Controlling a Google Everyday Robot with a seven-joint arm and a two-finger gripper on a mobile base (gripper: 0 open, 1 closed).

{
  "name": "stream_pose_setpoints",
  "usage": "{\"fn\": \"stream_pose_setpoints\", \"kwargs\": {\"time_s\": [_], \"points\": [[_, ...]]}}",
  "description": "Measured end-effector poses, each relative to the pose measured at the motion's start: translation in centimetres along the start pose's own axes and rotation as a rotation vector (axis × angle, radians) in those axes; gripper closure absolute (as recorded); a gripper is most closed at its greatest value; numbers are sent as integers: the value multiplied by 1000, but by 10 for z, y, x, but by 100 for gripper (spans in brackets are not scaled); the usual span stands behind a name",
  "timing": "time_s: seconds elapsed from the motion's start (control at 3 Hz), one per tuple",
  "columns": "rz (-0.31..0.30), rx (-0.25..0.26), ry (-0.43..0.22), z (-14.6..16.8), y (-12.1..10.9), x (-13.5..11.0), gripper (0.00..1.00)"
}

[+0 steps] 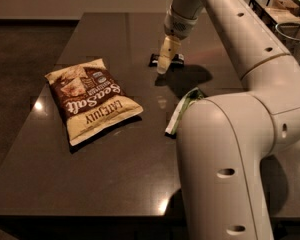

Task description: Move rxbar chocolate near brown chip bag

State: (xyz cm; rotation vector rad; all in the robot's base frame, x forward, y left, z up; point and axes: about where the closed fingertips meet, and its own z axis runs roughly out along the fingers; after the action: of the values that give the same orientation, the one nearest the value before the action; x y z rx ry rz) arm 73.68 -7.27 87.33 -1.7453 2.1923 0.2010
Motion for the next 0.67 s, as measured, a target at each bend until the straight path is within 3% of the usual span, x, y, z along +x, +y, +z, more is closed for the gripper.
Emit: {"fn": "stream_pose_setpoints", "kwargs": {"time_s": [0.67], "points": [[59,4,-56,8,-13,4,0]]}}
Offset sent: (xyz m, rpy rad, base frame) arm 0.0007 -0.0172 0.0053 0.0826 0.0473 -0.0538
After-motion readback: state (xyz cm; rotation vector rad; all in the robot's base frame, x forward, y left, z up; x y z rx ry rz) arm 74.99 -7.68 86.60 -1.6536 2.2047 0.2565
